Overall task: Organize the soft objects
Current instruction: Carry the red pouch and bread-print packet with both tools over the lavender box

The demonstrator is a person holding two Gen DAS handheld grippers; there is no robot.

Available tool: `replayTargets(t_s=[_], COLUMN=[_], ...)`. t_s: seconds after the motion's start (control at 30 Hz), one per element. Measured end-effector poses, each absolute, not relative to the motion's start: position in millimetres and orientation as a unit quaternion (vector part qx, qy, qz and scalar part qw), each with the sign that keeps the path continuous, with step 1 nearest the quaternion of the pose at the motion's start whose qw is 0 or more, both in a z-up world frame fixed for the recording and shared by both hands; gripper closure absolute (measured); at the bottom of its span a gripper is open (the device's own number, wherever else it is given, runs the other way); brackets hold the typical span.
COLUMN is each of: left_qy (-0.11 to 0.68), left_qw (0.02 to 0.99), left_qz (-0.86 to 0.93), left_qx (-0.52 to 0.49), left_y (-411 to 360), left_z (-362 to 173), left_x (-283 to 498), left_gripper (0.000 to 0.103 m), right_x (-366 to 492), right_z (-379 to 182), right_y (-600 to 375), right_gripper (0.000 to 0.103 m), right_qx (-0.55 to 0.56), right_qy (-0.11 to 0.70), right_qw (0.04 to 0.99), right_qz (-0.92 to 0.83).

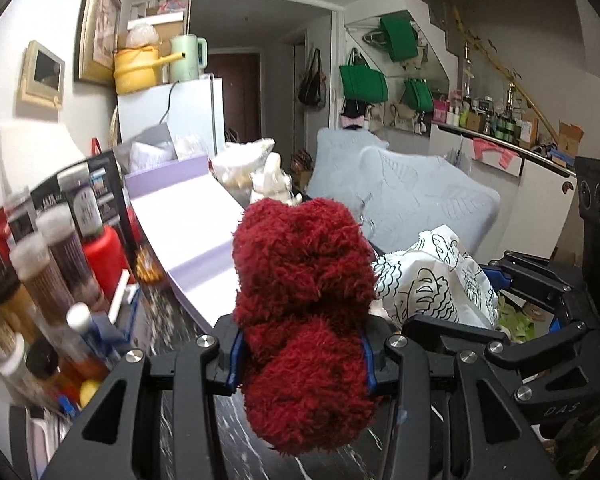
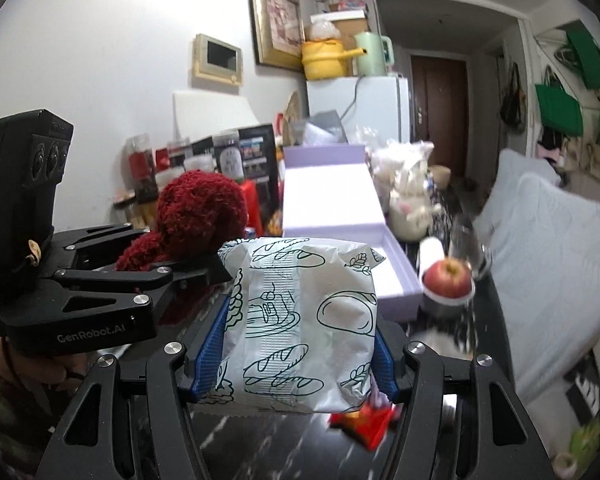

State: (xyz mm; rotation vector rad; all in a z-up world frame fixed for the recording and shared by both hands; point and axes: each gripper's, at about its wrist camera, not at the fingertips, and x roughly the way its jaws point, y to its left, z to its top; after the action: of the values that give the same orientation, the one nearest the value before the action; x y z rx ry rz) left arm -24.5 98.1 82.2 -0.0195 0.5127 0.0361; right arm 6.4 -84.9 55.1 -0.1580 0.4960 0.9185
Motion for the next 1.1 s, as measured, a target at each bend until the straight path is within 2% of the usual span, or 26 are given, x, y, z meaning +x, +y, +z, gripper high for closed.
replayTargets(t_s=[0.53,0.9,1.1], left_qy=[0.253,0.311,0.348], left_qw=[0.965,0.944,0.930], left_qz=[0.070,0.111,0.122], left_qx=[0.022,0.017,0.017], left_y=[161,202,213], left_z=[98,68,40], left_x=[83,170,204], left_gripper=[0.060,0.060,0.060], right_x=[97,172,210], right_z=[99,93,73], right_y=[-18,37,59], right_gripper=[0.041,0.041,0.041], right_qx=[-0.099,-0.138,-0.159], right_qy=[0.212,0.233,0.271], right_qw=[0.867,0.862,0.848], right_qz=[0.439,0.429,0.428])
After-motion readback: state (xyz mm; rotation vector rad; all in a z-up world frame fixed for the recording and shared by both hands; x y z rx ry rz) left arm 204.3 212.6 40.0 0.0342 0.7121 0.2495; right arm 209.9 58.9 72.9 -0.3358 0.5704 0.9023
